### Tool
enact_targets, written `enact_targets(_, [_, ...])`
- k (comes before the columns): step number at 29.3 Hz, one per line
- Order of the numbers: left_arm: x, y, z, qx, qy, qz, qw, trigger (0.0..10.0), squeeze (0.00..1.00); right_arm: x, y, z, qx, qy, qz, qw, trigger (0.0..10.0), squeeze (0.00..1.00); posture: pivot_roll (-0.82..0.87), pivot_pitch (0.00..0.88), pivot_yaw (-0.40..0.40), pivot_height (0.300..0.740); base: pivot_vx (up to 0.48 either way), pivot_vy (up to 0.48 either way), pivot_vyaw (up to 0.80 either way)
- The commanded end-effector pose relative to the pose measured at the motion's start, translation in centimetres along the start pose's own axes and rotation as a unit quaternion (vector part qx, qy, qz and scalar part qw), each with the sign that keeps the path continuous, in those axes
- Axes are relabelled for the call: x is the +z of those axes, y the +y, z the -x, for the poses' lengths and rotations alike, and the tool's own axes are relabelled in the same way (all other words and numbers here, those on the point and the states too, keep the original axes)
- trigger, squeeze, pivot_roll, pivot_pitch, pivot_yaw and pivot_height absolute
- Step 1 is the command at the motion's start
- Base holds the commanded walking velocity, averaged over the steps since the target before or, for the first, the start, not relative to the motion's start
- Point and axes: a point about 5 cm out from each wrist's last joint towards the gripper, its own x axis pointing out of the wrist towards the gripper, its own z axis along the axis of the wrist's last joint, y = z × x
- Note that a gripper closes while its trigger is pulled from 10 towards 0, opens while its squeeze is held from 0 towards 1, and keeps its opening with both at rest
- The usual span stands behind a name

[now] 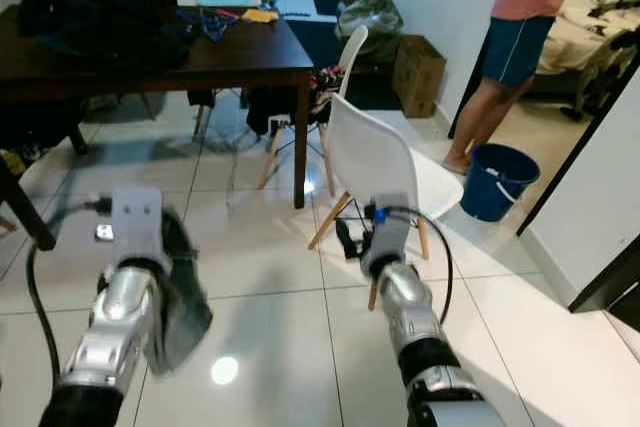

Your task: Hang hanger

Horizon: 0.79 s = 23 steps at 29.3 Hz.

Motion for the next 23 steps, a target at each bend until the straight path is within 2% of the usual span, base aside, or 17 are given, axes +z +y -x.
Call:
enact_targets(1, [0.2, -0.2, -0.2, -0.002, 0.006, 0.007, 1.0, 10.0, 0.0, 1.6, -0.4, -0.4, -0.03, -0.045, -0.009, 0.998, 10.0, 0.0, 0.04, 0.0, -0.105, 0.74, 0.0, 0.0, 0.0])
enact_targets(4, [0.6, -0.6, -0.6, -0.003, 0.004, 0.008, 1.0, 10.0, 0.0, 2.1, 0.0, -1.0, -0.033, -0.05, 0.001, 0.998, 10.0, 0.0, 0.04, 0.0, -0.105, 0.74, 0.0, 0.0, 0.0])
enact_targets(6, [0.5, -0.9, -0.2, -0.003, 0.008, 0.009, 1.0, 10.0, 0.0, 1.7, 0.5, -0.9, -0.015, -0.041, 0.018, 0.999, 10.0, 0.0, 0.04, 0.0, -0.106, 0.74, 0.0, 0.0, 0.0])
enact_targets(10, [0.8, -0.9, 0.2, -0.002, 0.009, 0.015, 1.0, 10.0, 0.0, 1.6, 0.9, -0.8, 0.0, -0.039, 0.017, 0.999, 10.0, 0.0, 0.05, 0.0, -0.109, 0.74, 0.0, 0.0, 0.0])
enact_targets(13, [1.5, -0.9, 0.4, 0.006, 0.005, 0.04, 0.999, 10.0, 0.0, 1.7, 1.5, -0.7, 0.019, -0.039, 0.01, 0.999, 10.0, 0.0, 0.05, 0.0, -0.108, 0.74, 0.0, 0.0, 0.0])
enact_targets(23, [1.9, -1.5, 0.2, 0.003, 0.007, 0.061, 0.998, 10.0, 0.0, 1.6, 2.2, -0.8, 0.038, -0.036, 0.015, 0.999, 10.0, 0.0, 0.05, 0.0, -0.112, 0.74, 0.344, 0.0, 0.0])
